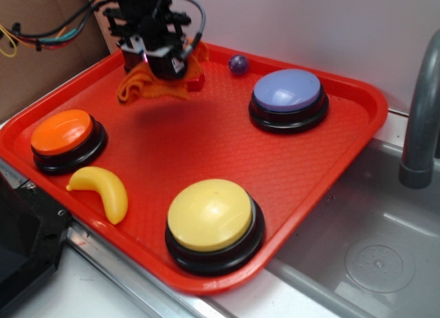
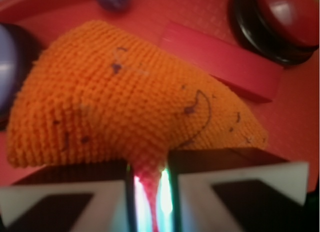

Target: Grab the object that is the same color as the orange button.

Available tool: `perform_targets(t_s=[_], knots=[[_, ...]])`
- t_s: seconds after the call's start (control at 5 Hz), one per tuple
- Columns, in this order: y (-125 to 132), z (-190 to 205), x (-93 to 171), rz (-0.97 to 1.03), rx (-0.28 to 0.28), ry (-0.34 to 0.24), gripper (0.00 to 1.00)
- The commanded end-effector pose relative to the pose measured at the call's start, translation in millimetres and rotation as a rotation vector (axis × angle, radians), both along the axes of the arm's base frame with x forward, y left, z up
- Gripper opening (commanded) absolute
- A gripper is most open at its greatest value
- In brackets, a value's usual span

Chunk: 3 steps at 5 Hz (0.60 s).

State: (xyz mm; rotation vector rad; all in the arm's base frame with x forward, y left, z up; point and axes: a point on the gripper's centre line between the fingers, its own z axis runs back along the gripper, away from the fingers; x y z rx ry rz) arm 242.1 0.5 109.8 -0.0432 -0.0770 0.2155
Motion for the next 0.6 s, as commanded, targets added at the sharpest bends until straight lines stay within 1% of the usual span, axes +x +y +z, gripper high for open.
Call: perform_targets(t_s=[0.0, 0.2, 0.4], knots=[[-9.5, 101.4, -14.2, -0.058, -0.080, -0.155, 0.00], [-14.1, 107.7, -23.7, -0.030, -0.059, -0.178, 0.00], [-11.7, 96.5, -21.1, -0.047, -0.073, -0.087, 0.00]])
